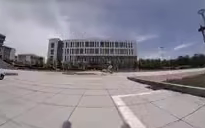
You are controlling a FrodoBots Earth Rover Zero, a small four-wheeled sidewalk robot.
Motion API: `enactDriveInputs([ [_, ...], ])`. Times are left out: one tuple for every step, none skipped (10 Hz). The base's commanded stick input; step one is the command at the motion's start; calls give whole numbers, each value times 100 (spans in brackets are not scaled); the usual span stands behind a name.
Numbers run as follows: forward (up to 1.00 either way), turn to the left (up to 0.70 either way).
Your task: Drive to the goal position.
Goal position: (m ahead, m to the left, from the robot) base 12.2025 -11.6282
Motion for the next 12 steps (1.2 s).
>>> enactDriveInputs([
  [70, 0],
  [70, 0],
  [70, 0],
  [70, 23],
  [70, 29],
  [70, 35],
  [70, 28],
  [70, 15],
  [70, 3],
  [70, 2],
  [70, 2],
  [70, 2],
])
